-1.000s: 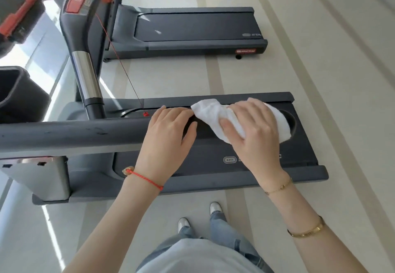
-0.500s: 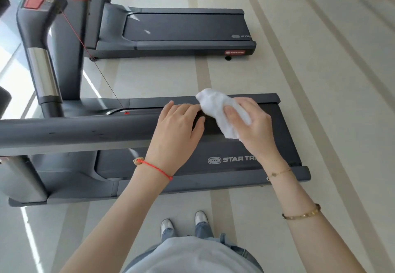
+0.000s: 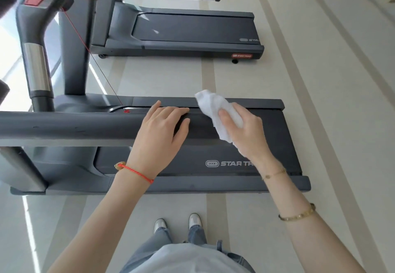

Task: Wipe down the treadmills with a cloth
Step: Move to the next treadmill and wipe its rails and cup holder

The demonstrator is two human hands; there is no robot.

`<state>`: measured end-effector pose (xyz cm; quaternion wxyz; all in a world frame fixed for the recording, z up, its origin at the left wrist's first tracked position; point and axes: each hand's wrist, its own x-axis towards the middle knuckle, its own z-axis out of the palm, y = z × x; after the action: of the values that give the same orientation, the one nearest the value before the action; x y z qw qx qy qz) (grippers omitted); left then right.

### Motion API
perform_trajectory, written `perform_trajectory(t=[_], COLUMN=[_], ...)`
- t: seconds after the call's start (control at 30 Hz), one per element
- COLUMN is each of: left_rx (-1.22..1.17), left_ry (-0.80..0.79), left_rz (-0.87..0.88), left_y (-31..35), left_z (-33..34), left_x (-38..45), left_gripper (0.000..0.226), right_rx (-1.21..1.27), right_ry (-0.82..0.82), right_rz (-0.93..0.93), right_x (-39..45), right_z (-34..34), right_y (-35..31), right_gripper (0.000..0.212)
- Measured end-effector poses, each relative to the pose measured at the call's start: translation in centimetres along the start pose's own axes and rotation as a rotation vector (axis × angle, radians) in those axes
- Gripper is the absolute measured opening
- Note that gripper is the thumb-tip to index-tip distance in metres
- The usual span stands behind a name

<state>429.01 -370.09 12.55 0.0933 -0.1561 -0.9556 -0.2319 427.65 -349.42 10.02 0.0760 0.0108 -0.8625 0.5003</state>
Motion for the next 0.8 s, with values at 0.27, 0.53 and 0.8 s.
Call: perform_trajectory(t=[0.27, 0.53, 0.8], left_rx=[-0.007, 0.007, 0.059], left_ry=[0.039, 0.148, 0.176], left_rz=[-0.013, -0.072, -0.117], left_y=[-1.1, -6.4, -15.5], left_z=[-0.4, -3.6, -9.0], left_x=[-0.8, -3.2, -5.6], left_gripper=[0.022, 0.031, 0.029], right_rx=[-0.391, -0.676, -0.703], right_ry=[0.021, -0.026, -0.081], right_rz=[-0.425, -0.483, -0.474], right_x=[-1.5, 0.3, 1.0], right_z=[1.6, 6.3, 15.7], right_y=[-1.5, -5.3, -11.3], right_gripper=[0.036, 0.049, 0.055])
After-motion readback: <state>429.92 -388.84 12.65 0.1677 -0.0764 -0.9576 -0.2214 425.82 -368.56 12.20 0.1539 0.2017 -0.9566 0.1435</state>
